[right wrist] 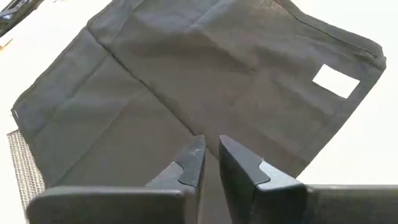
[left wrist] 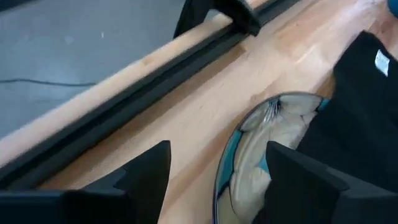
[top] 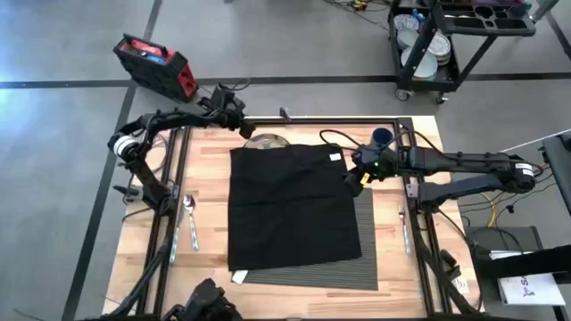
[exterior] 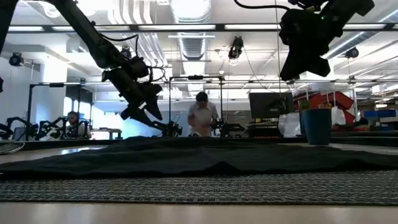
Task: Set table place
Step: Fold the black napkin
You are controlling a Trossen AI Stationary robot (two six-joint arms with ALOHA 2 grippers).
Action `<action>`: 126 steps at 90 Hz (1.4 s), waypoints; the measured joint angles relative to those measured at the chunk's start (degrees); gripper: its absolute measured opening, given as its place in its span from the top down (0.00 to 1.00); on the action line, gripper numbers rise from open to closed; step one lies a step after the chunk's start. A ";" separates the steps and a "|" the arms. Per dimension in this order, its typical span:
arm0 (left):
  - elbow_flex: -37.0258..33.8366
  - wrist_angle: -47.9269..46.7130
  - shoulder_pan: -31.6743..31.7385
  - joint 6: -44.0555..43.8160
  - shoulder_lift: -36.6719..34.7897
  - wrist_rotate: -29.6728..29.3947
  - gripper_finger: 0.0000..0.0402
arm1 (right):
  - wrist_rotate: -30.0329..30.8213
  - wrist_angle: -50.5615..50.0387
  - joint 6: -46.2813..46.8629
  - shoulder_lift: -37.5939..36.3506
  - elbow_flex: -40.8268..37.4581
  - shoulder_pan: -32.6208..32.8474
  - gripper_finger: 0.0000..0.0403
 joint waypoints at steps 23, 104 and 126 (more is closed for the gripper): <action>0.00 -3.29 0.09 5.32 -0.81 -0.04 0.45 | 0.02 0.00 -0.38 0.00 0.00 0.00 0.93; 0.00 -17.10 1.11 11.91 -0.17 -7.63 0.64 | 0.00 0.04 0.21 0.00 0.00 0.00 0.90; 0.00 -21.37 1.24 16.60 1.51 -4.30 0.61 | -0.02 0.06 0.13 0.00 -0.02 0.00 0.89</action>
